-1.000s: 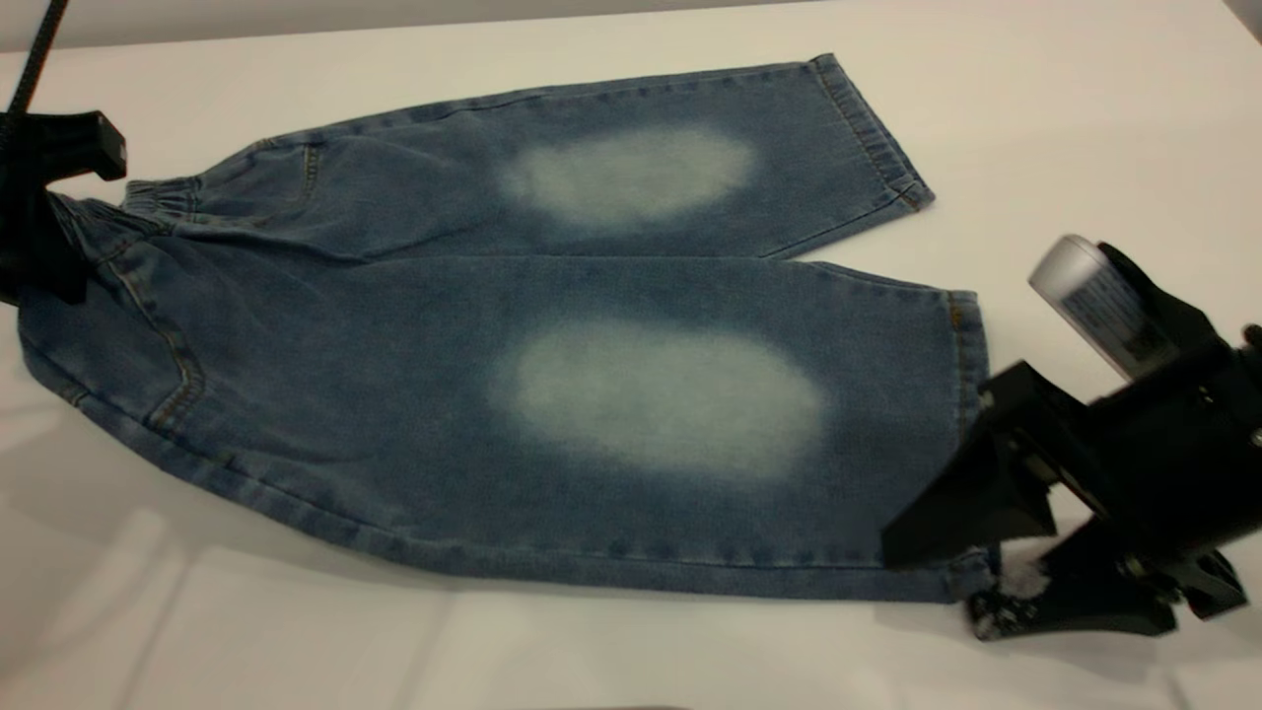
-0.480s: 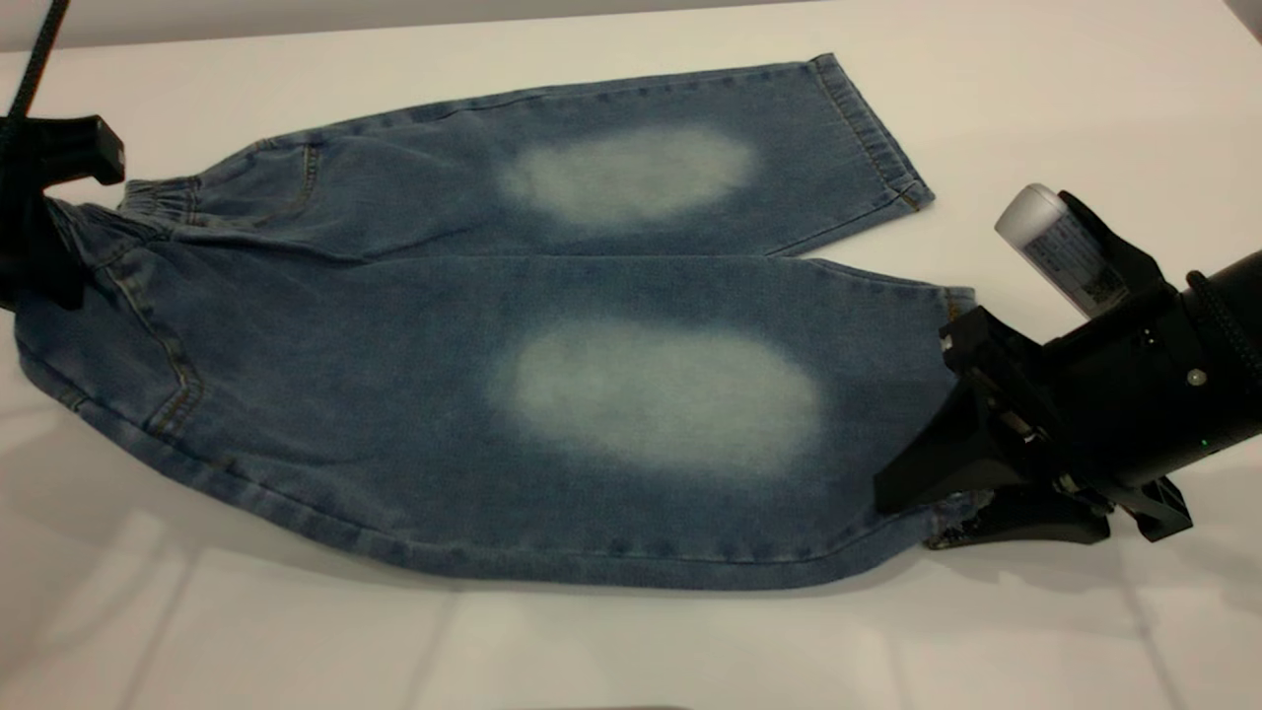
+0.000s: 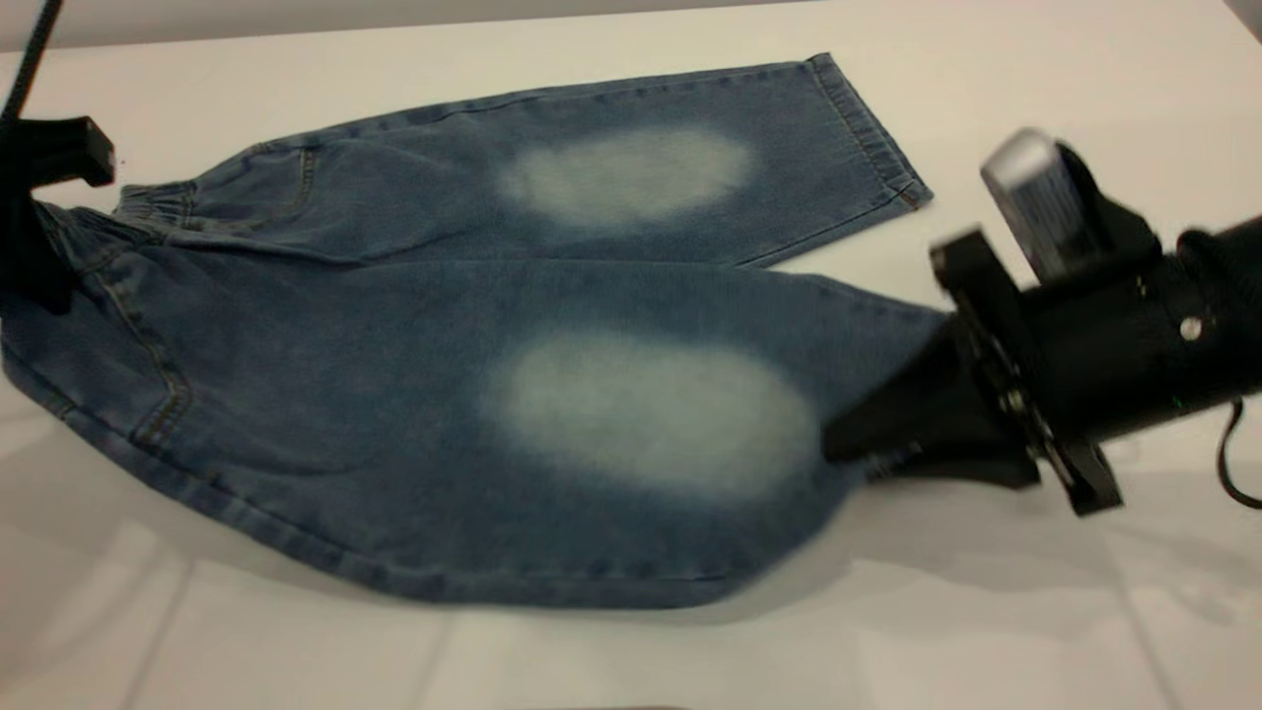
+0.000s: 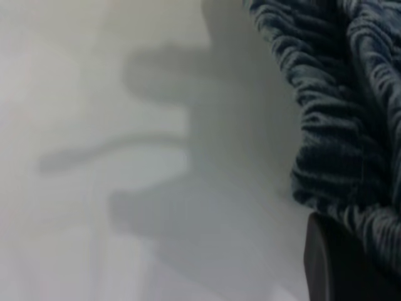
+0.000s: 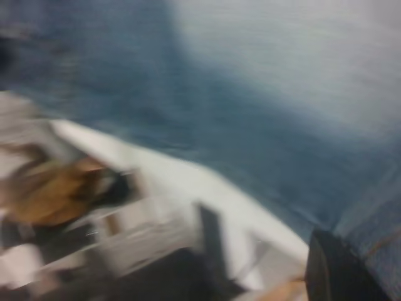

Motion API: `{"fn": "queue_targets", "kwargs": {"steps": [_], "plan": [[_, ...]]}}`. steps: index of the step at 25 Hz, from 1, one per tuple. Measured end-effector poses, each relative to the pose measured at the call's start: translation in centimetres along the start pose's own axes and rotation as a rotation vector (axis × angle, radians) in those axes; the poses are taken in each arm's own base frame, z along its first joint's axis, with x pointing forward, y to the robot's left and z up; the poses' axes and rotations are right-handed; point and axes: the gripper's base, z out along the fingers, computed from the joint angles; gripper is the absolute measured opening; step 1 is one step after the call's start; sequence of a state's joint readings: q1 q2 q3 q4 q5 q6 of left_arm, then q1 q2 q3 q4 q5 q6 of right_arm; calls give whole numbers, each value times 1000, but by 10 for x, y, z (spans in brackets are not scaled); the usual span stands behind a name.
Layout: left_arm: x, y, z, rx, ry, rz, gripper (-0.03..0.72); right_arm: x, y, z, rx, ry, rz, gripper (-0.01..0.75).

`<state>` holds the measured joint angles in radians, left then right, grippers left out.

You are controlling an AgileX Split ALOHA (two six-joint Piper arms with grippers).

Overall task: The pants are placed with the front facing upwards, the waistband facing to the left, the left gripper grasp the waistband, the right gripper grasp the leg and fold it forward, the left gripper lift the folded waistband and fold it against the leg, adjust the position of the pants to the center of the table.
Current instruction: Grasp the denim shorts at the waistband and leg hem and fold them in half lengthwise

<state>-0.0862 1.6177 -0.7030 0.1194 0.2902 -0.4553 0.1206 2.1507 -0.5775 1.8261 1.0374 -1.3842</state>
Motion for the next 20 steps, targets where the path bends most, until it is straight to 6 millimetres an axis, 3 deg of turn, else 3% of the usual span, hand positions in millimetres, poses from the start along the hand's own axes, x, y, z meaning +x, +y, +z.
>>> {"fn": "queue_targets", "kwargs": {"steps": [5, 10, 15, 20], "plan": [[-5, -1, -18, 20, -58, 0, 91, -17, 21, -1, -116, -10, 40, 25], [-7, -2, -21, 36, -82, -38, 91, -54, 45, 0, -176, -56, 59, 25], [-12, -5, -22, 87, -142, -189, 92, -91, 74, -2, -230, -100, 58, 26], [-22, -8, -23, 160, -230, -366, 92, -122, 85, -3, -162, -200, 83, 27]]}}
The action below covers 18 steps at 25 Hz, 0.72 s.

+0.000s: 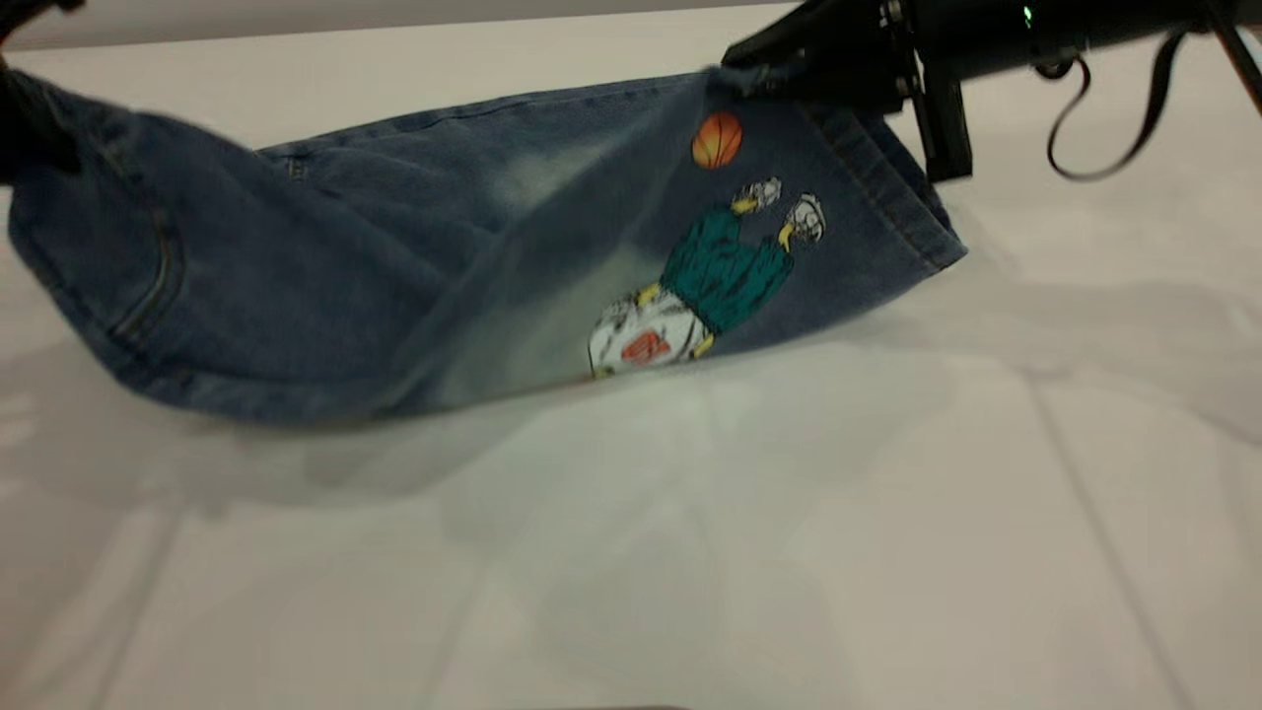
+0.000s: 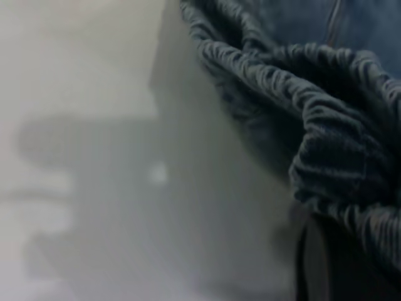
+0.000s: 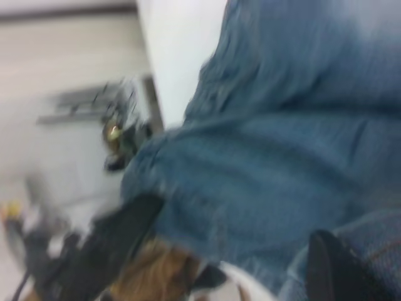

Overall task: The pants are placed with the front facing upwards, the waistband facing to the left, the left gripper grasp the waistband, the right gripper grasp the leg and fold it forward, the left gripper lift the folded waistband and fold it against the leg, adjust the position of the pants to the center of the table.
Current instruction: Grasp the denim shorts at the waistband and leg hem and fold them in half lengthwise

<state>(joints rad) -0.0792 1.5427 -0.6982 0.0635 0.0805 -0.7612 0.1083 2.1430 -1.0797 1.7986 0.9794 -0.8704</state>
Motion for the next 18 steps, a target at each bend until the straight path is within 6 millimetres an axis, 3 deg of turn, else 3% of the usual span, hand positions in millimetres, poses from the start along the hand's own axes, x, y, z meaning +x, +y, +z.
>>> {"fn": "queue_targets", "kwargs": {"steps": [6, 12, 18], "plan": [[-5, 13, 21, -3, -32, -293, 92, -31, 1, 11, 59, -108, 42, 27], [-5, 24, 38, -16, -39, -473, 92, -51, -3, 24, 48, -133, 124, 29], [-6, 24, 40, -3, -50, -604, 92, -66, -7, 15, 37, -175, 237, 32]]}}
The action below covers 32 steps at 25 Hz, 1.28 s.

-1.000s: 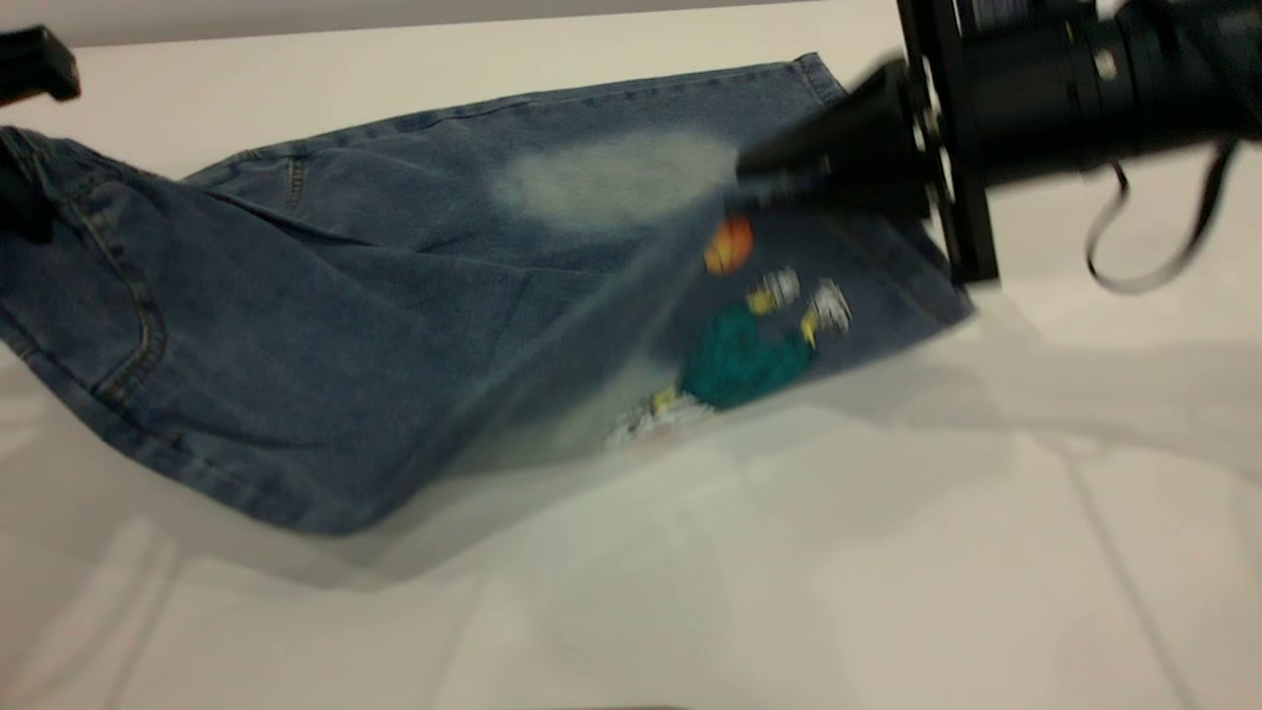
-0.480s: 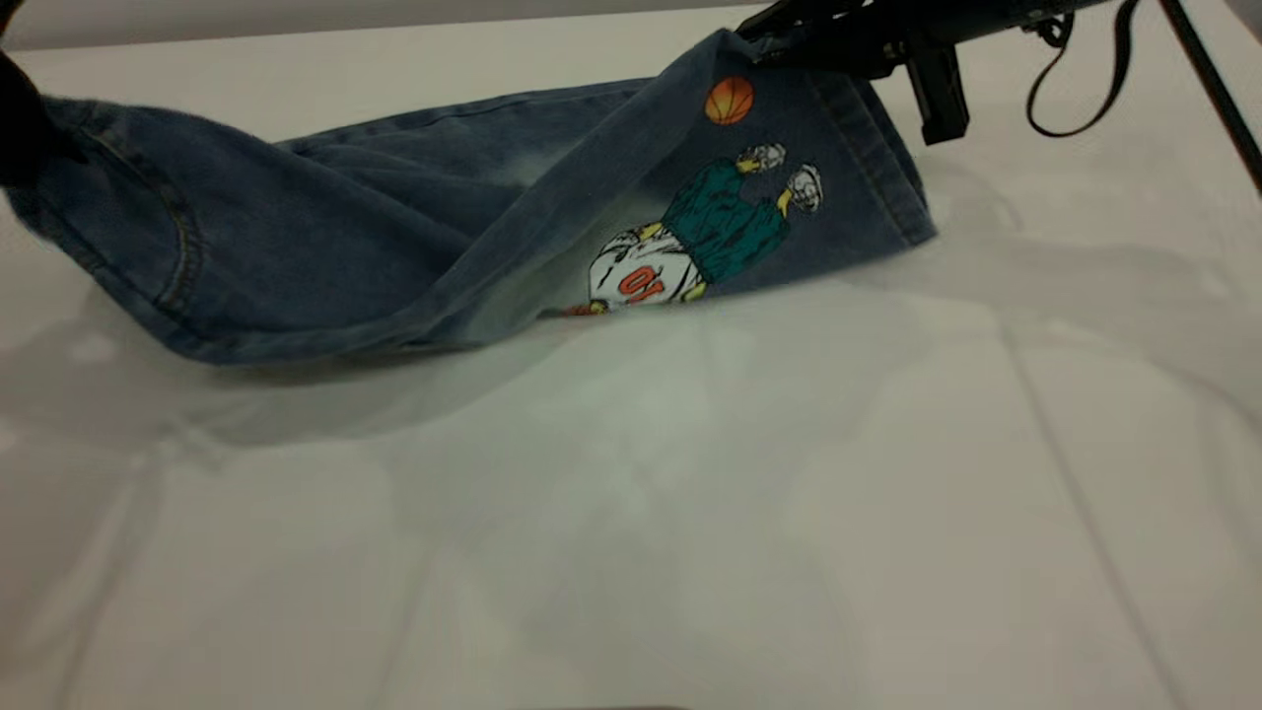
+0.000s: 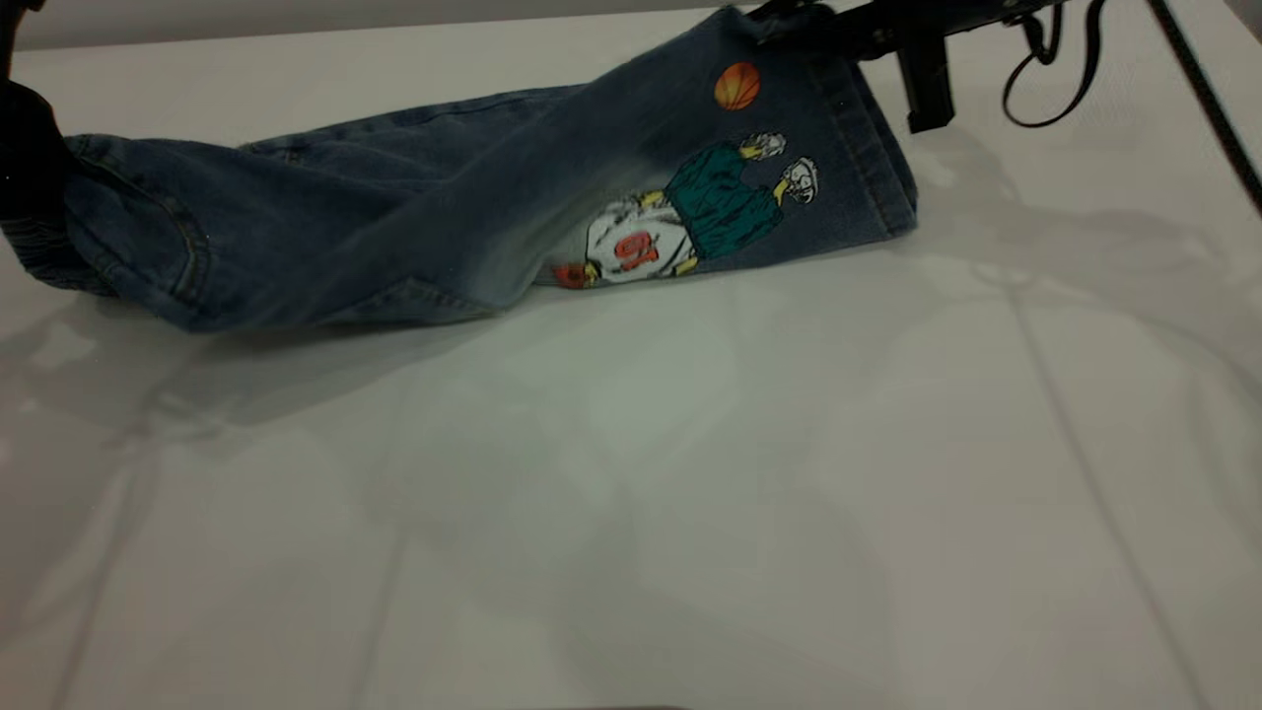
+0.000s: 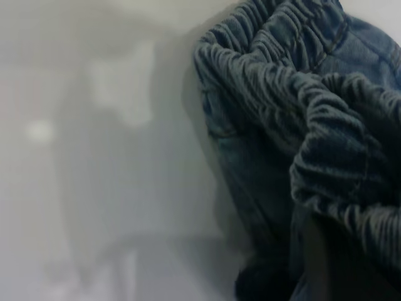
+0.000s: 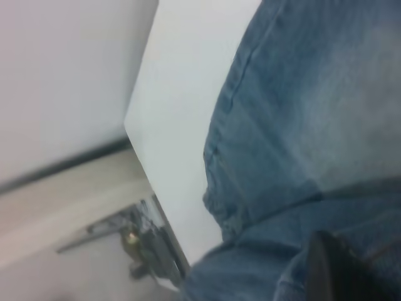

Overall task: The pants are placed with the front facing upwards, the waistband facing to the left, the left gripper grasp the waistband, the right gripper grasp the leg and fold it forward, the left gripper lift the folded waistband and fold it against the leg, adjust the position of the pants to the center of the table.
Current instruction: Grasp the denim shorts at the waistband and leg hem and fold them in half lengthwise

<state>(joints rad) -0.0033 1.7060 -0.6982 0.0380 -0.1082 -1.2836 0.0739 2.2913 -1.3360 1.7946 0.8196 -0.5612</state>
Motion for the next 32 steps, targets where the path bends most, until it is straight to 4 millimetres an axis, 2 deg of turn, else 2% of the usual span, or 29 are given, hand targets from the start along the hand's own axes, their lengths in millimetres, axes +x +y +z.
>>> {"fn": "queue_targets", "kwargs": {"steps": [6, 11, 17, 23, 28, 32], "plan": [[-11, 8, 14, 26, -33, -203, 92, -21, -6, -13, 27, -107, 112, 32], [-10, 14, 39, 24, -30, -284, 92, -27, -9, -14, 59, -168, 145, 32], [-15, 0, 64, 66, -23, -237, 92, -34, -10, -12, 73, -216, 157, 32], [-15, -4, 79, 71, -8, -184, 92, -51, -10, 9, 32, -186, 136, 32], [-13, -7, 86, 86, 24, -67, 97, -53, -21, 27, 42, -164, 131, 37], [-12, -9, 86, 103, 32, -30, 119, -53, -23, 30, 55, -177, 121, 58]]}}
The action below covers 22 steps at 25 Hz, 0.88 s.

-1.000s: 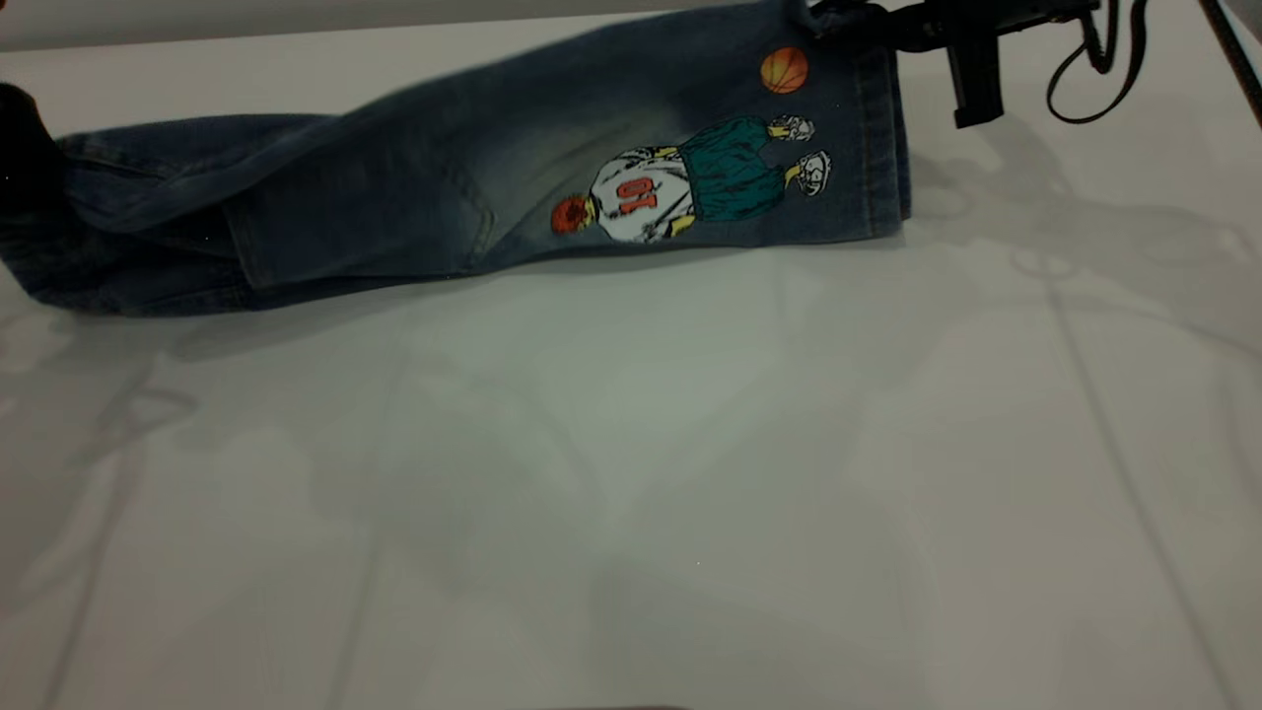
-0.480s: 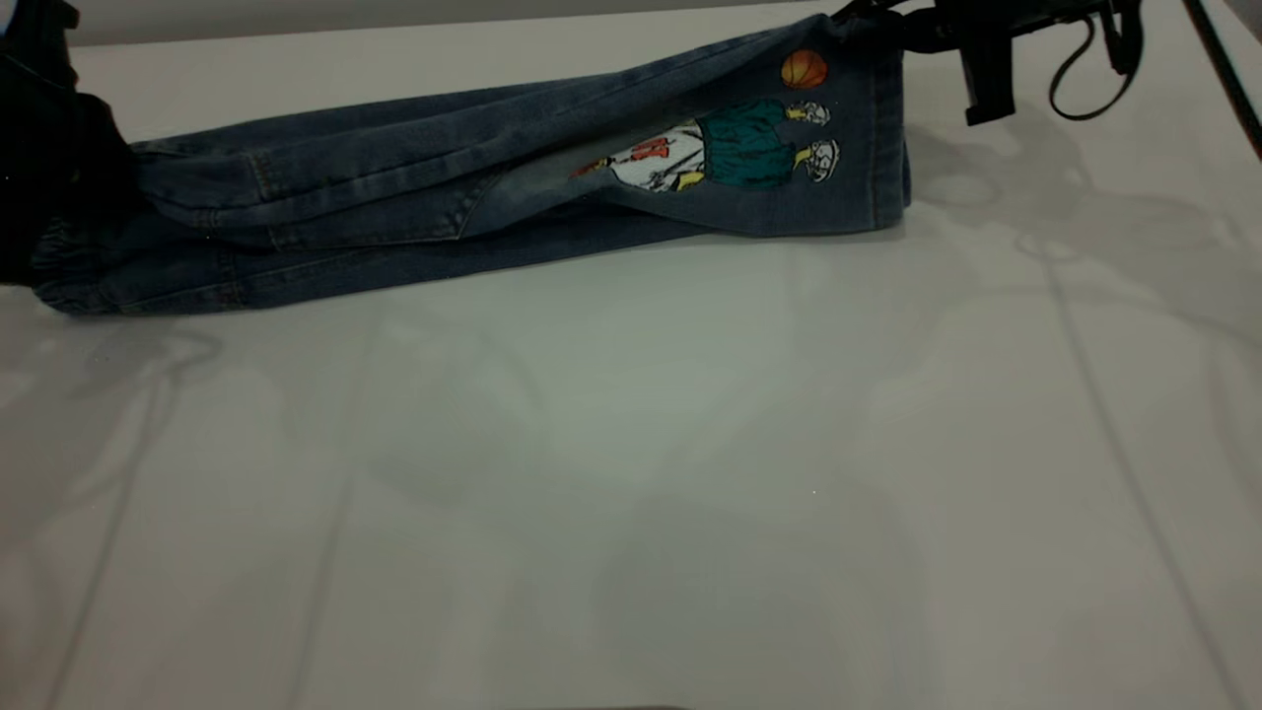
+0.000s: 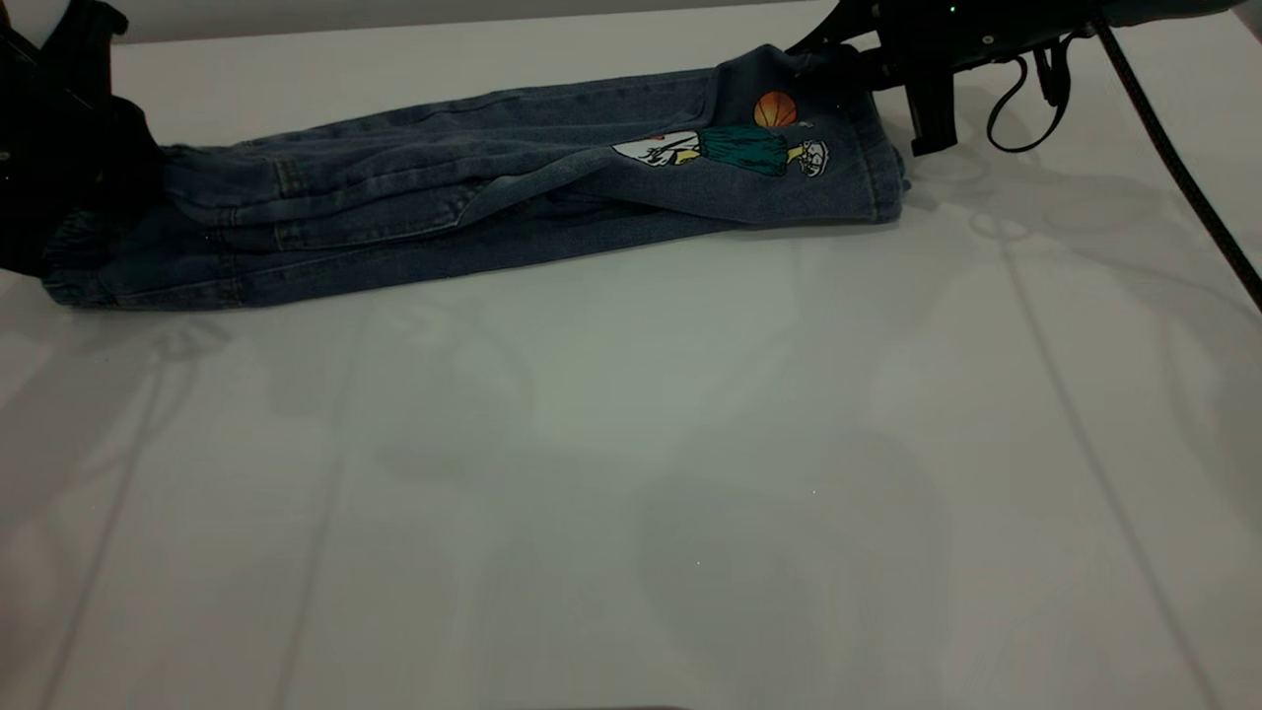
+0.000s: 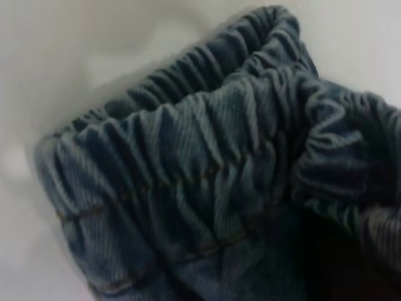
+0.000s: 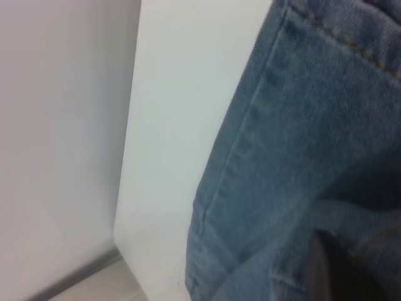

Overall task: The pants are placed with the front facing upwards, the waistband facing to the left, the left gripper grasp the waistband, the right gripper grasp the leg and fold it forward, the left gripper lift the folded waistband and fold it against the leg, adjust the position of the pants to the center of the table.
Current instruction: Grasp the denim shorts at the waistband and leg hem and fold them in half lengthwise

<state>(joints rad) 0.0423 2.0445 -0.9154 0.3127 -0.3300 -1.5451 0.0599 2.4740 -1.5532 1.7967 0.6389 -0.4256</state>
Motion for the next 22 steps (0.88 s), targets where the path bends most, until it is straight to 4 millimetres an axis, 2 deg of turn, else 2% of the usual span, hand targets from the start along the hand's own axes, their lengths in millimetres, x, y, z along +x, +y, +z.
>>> {"fn": "queue_targets", "kwargs": {"steps": [3, 8, 11, 15, 19, 22], "plan": [[0, 0, 0, 5, 1, 11, 170, -1, 0, 0, 3, -7, -3, 106], [-2, -7, 0, 76, -16, -24, 363, 0, 0, 0, -2, 0, -3, 277], [-4, -11, -1, 119, -41, -80, 454, 2, 1, 0, -10, 18, -3, 372], [-7, -14, -1, 157, -65, -132, 489, 5, 3, 0, -27, 52, -19, 425], [-9, -16, -2, 190, -85, -209, 489, 8, 4, 0, -42, 84, -33, 431], [-9, -19, -3, 224, -73, -174, 489, 11, 5, -1, -63, 120, -81, 431]]}}
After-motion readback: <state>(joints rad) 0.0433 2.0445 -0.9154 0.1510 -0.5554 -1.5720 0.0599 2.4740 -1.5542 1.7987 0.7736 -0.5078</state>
